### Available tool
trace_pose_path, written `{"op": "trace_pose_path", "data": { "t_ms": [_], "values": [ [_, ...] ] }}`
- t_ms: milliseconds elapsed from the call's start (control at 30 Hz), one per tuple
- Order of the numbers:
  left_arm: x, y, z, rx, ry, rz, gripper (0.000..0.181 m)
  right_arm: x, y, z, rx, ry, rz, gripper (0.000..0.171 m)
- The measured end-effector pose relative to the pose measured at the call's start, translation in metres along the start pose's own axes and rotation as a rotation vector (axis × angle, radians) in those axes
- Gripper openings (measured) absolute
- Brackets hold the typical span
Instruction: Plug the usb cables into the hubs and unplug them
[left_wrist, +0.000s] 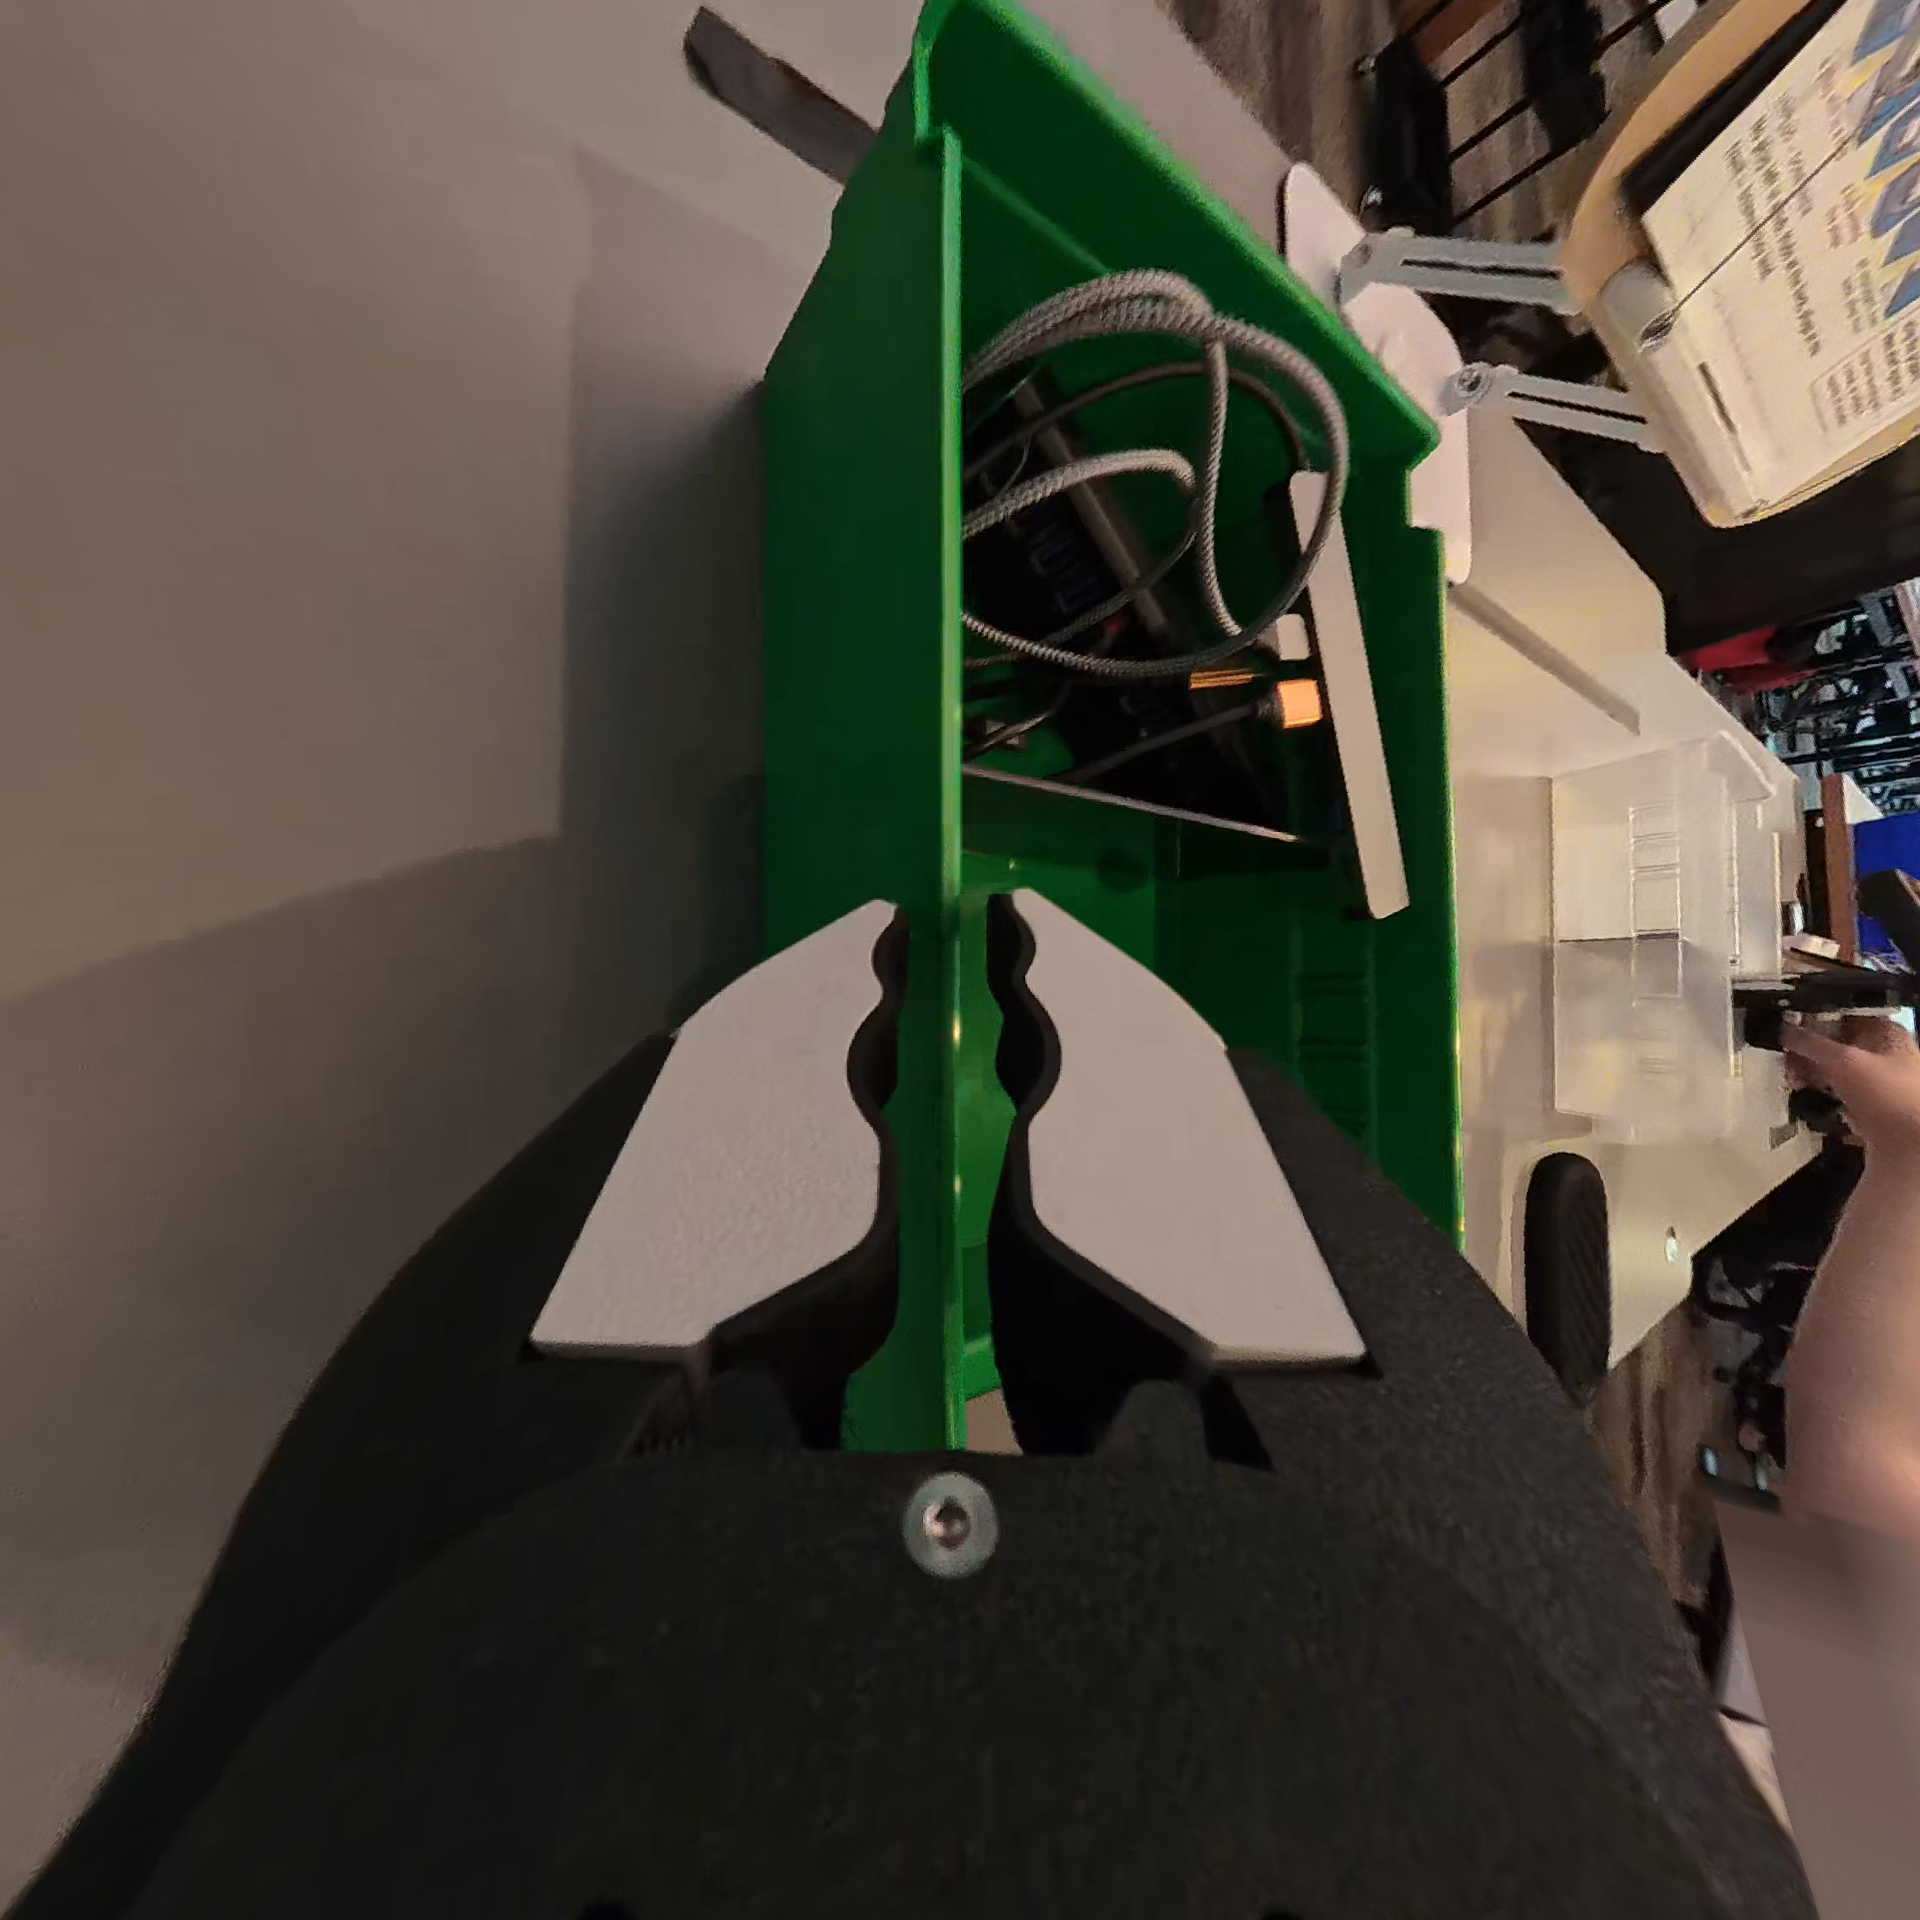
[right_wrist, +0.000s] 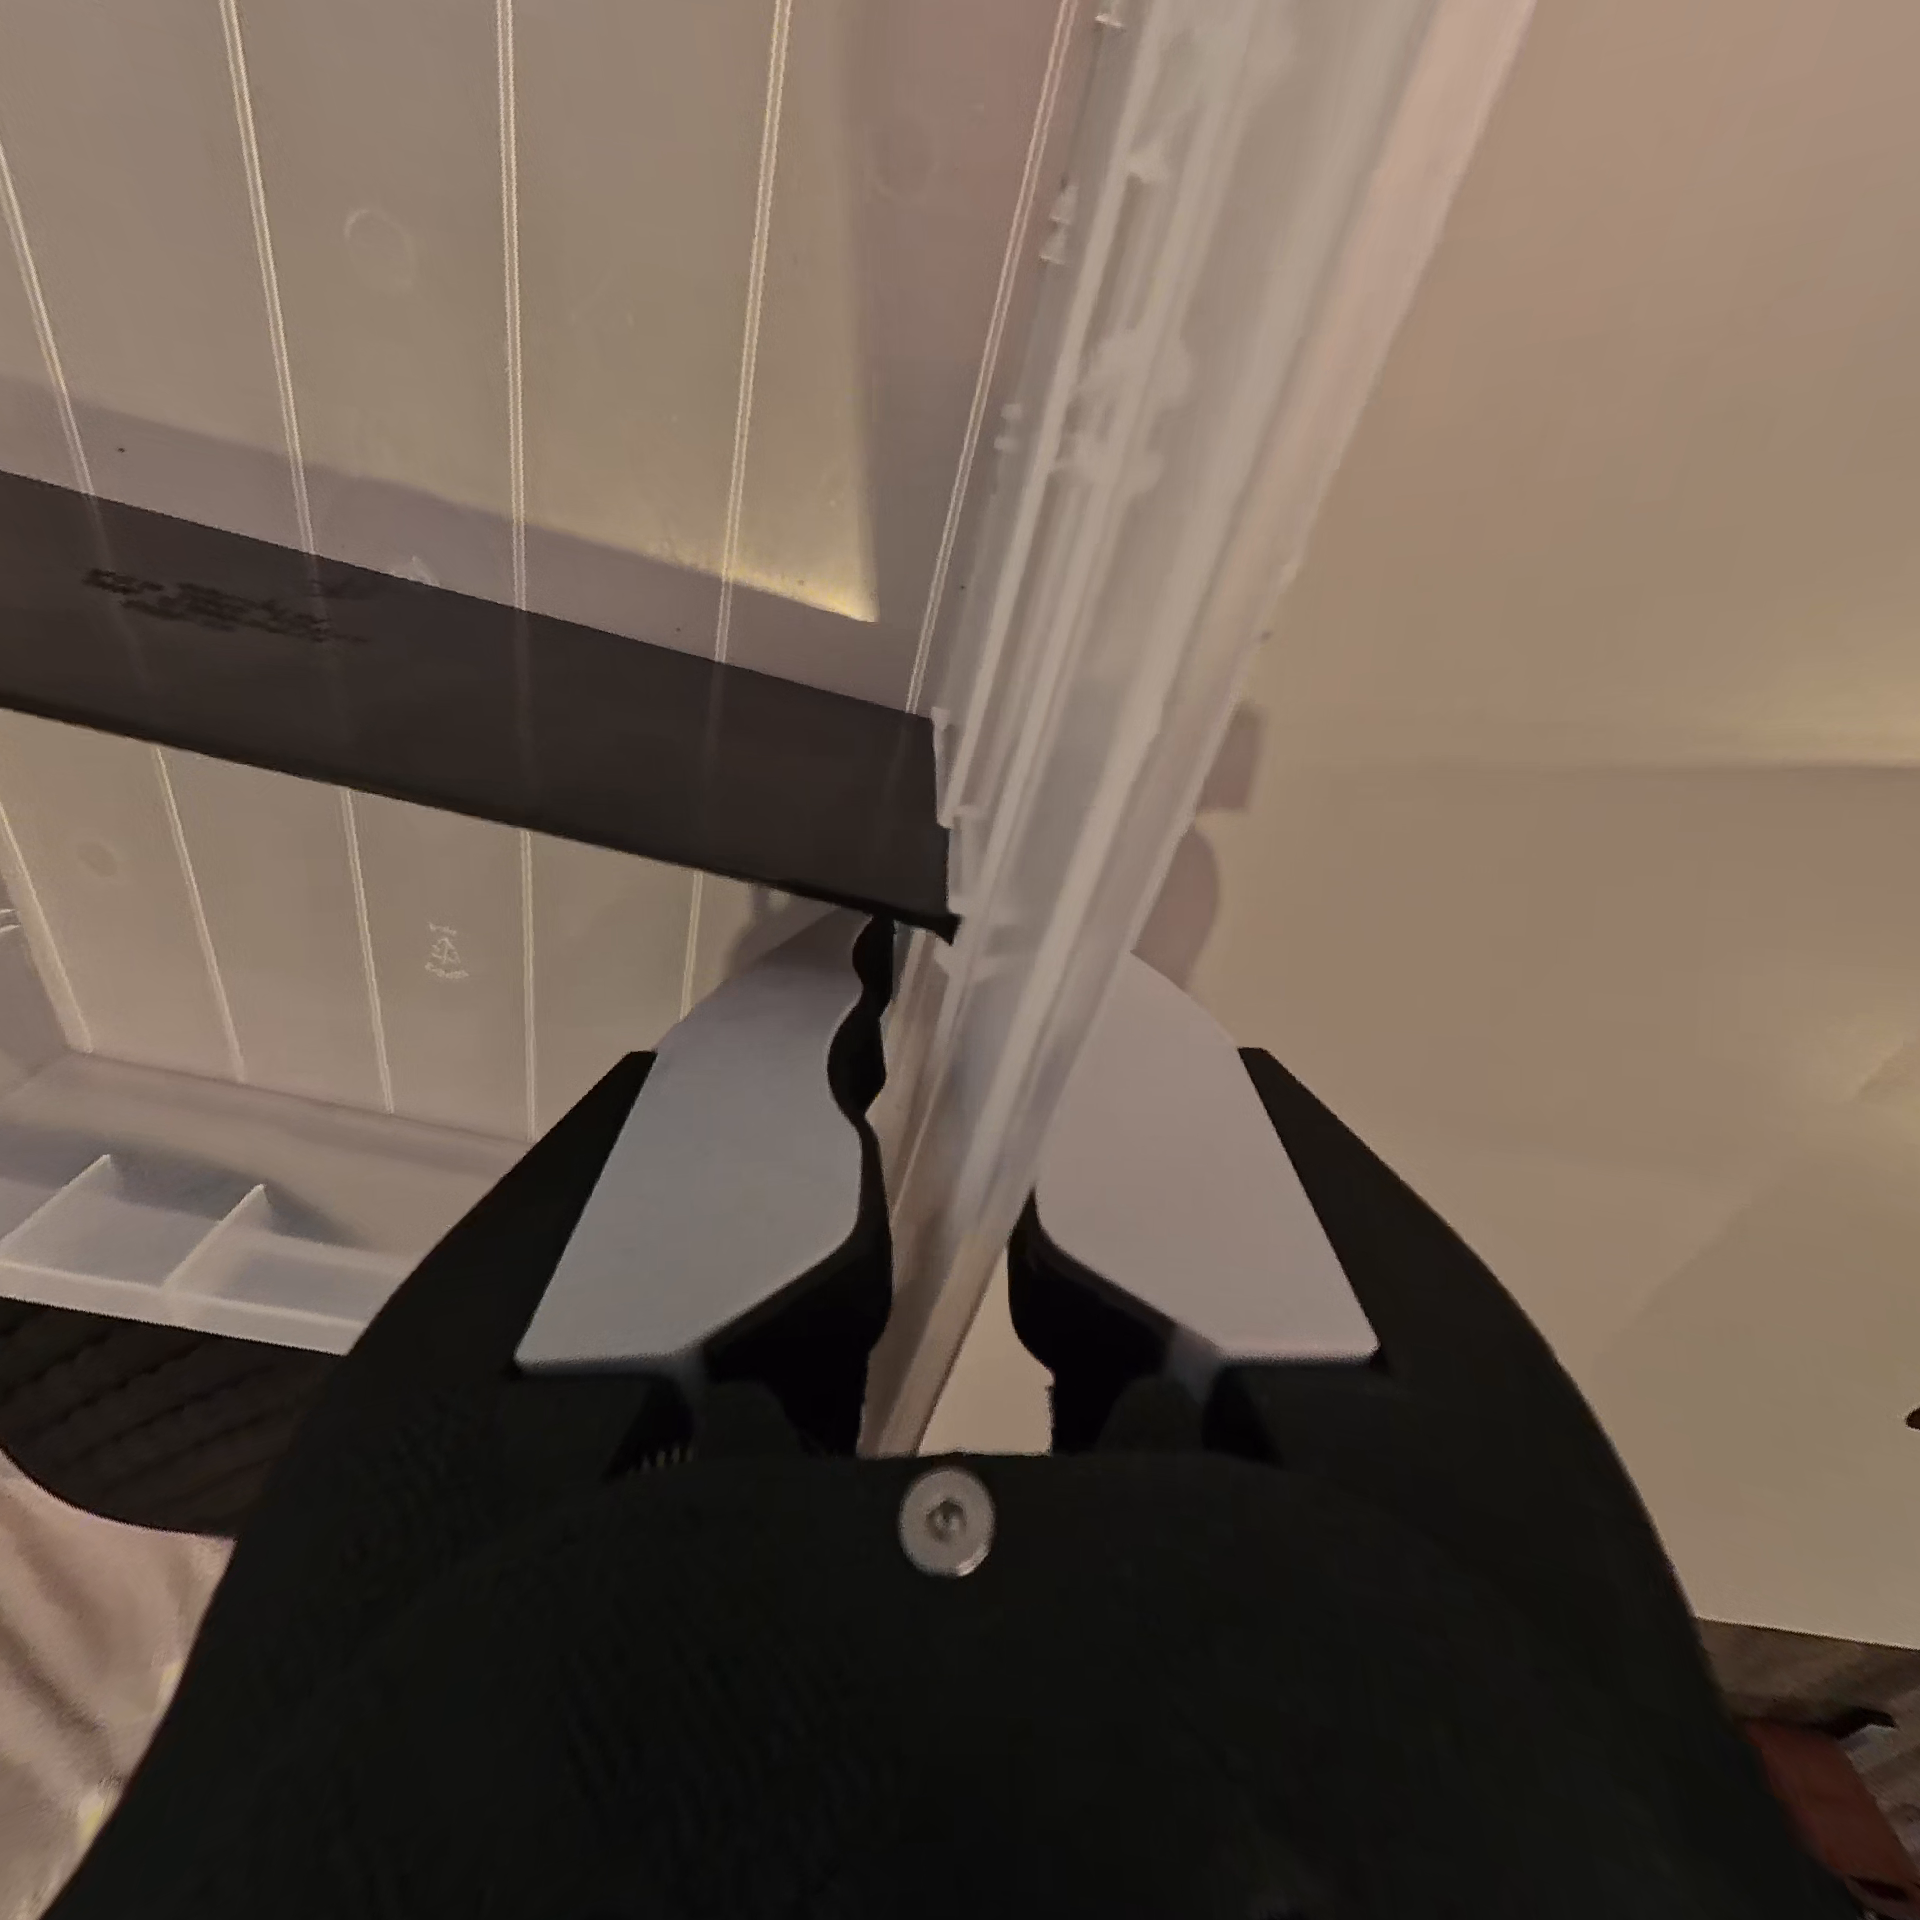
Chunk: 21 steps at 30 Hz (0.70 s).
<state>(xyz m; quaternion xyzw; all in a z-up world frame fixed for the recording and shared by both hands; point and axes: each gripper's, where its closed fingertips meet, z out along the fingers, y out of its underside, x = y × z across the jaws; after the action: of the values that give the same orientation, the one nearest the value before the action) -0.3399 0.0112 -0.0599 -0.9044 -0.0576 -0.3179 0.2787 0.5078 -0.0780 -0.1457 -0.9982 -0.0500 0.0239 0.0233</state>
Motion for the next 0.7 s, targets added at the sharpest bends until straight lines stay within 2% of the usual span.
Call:
{"op": "trace_pose_path", "data": {
  "t_ms": [467,600,700],
  "values": [
    [0.004,0.015,0.0,-0.067,0.008,-0.082,0.01,0.002,-0.003,0.001,0.008,-0.015,-0.005,0.021],
    [0.01,0.003,-0.017,0.024,-0.005,-0.061,0.003,0.005,-0.003,0.001,0.007,0.02,-0.037,0.025],
    [0.029,-0.014,-0.041,0.156,0.02,0.012,0.003,0.007,-0.004,-0.002,0.026,0.088,-0.098,0.031]
  ]
}}
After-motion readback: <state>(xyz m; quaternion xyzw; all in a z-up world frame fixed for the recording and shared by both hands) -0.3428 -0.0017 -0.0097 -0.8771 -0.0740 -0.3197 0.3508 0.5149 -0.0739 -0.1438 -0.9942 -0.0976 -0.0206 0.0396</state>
